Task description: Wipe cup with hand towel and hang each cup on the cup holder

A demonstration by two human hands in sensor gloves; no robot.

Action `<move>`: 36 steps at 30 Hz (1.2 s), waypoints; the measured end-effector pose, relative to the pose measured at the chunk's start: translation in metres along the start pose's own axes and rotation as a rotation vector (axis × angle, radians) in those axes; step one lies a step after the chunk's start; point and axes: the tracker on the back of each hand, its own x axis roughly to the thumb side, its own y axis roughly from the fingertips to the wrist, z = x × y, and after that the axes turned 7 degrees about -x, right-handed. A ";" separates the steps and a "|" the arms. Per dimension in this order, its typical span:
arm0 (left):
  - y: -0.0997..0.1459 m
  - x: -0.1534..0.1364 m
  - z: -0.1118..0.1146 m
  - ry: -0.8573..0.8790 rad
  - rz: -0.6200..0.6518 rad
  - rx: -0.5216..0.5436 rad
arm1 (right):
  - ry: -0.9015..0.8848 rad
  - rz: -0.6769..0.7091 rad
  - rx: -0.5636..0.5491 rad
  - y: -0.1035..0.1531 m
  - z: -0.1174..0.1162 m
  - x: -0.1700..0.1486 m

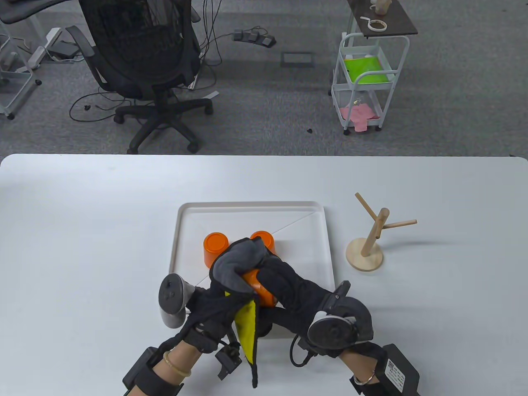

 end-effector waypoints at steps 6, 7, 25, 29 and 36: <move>0.004 0.034 0.007 -0.706 0.181 -0.005 | -0.660 -0.325 0.146 0.000 -0.016 -0.034; 0.005 0.037 0.009 -0.780 0.204 -0.014 | -0.735 -0.382 0.175 0.001 -0.019 -0.038; 0.002 0.033 0.003 -0.713 0.116 -0.001 | -0.906 -0.547 0.243 0.005 0.001 -0.040; -0.001 0.029 -0.004 -0.412 0.040 0.024 | -0.532 -0.449 0.082 0.005 0.036 -0.020; 0.004 0.015 -0.020 -0.120 -0.037 0.041 | -0.119 -0.416 -0.192 0.017 0.113 -0.006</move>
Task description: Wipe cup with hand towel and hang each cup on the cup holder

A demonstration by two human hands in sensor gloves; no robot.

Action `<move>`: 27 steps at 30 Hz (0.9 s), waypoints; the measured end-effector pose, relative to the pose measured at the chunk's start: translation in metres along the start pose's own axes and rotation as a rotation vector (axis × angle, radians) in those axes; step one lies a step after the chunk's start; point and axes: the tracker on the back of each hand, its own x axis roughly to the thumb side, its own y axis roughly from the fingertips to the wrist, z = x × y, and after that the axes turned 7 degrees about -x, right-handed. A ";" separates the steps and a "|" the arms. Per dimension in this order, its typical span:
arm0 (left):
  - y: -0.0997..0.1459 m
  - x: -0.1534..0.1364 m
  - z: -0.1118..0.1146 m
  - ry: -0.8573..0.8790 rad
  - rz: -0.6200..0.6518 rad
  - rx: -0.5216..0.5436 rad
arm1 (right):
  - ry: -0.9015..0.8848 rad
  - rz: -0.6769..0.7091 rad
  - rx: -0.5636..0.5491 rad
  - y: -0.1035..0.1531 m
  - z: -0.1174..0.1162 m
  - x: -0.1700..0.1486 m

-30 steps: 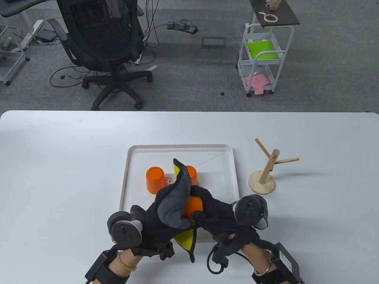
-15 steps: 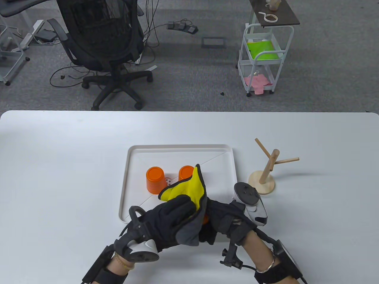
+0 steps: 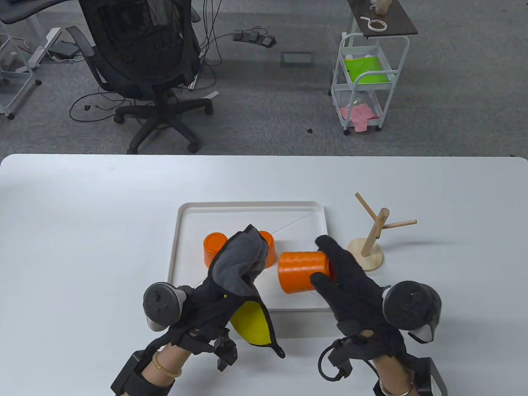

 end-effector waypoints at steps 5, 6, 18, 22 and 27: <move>0.015 -0.015 -0.012 0.124 -0.049 0.048 | 0.241 -0.125 -0.223 -0.009 0.060 -0.025; 0.018 -0.017 -0.014 0.136 -0.055 0.058 | 0.263 -0.151 -0.241 -0.010 0.068 -0.031; 0.060 -0.030 -0.030 0.277 -0.089 0.058 | 0.390 -0.591 -0.317 -0.041 0.130 -0.138; 0.069 -0.033 -0.032 0.287 -0.086 0.074 | 0.418 -0.692 -0.292 -0.048 0.127 -0.169; 0.069 -0.036 -0.031 0.304 -0.081 0.055 | 0.378 -0.741 -0.269 -0.049 0.111 -0.194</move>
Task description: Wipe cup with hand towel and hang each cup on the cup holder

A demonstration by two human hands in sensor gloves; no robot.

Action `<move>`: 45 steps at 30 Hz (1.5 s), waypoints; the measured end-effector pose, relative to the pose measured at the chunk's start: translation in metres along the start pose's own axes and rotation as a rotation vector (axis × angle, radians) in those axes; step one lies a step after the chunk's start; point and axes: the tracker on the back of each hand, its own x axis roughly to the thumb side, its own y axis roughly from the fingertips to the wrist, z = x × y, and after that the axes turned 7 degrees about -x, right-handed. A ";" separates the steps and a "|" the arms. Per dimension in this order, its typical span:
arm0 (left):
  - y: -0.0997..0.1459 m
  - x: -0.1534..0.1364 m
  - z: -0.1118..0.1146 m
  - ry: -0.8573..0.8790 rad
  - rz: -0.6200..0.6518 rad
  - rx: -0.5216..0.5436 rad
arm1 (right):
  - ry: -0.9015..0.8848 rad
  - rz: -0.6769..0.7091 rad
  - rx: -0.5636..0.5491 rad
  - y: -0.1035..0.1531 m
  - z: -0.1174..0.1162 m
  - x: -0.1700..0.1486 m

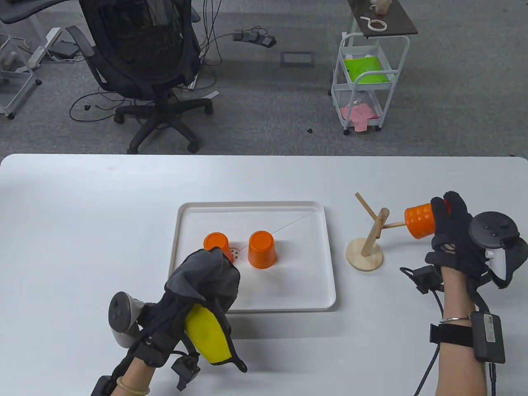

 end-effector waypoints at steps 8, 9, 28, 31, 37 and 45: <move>0.000 -0.005 0.005 0.014 -0.001 -0.053 | -0.043 -0.031 0.058 -0.005 -0.034 -0.012; 0.000 -0.005 0.005 0.017 -0.002 -0.056 | -0.043 -0.031 0.060 -0.006 -0.036 -0.012; -0.001 -0.009 0.008 0.031 -0.018 -0.092 | -0.085 -0.087 0.104 -0.005 -0.044 -0.024; -0.001 -0.009 0.009 0.031 -0.020 -0.089 | 0.050 -0.049 0.004 0.001 -0.026 -0.015; -0.001 -0.008 0.009 0.042 -0.008 -0.082 | 0.186 0.101 -0.220 0.025 0.012 0.026; -0.001 -0.008 0.008 0.040 -0.015 -0.072 | 0.106 0.634 -0.181 0.105 -0.007 0.131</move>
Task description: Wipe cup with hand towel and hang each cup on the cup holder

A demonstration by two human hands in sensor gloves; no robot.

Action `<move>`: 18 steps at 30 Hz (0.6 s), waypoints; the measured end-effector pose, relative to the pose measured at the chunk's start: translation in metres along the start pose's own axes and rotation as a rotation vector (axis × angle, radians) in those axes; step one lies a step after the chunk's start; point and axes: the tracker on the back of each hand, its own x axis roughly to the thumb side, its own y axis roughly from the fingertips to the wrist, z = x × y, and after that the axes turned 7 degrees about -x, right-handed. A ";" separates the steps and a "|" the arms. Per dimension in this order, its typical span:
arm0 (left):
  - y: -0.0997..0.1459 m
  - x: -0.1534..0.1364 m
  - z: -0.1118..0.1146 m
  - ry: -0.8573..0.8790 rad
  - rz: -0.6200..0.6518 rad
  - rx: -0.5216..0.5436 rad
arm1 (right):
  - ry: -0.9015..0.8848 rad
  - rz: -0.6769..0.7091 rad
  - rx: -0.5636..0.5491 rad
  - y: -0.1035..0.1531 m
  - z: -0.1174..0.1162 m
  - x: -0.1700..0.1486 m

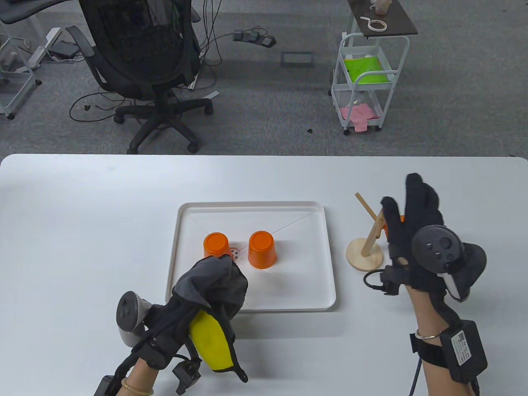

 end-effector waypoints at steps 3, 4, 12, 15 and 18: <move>0.000 0.000 0.000 -0.002 0.001 0.000 | -0.098 0.126 0.150 0.004 -0.031 0.040; 0.000 0.000 0.000 -0.002 0.001 0.001 | -0.134 0.161 0.225 0.005 -0.047 0.052; 0.001 0.001 -0.002 0.009 0.007 0.011 | -0.023 0.260 0.589 0.019 -0.170 0.094; 0.001 0.001 -0.002 0.015 0.008 0.014 | 0.048 0.244 0.718 0.023 -0.206 0.095; 0.001 0.001 -0.002 0.020 0.007 0.014 | 0.071 0.209 0.828 0.028 -0.232 0.092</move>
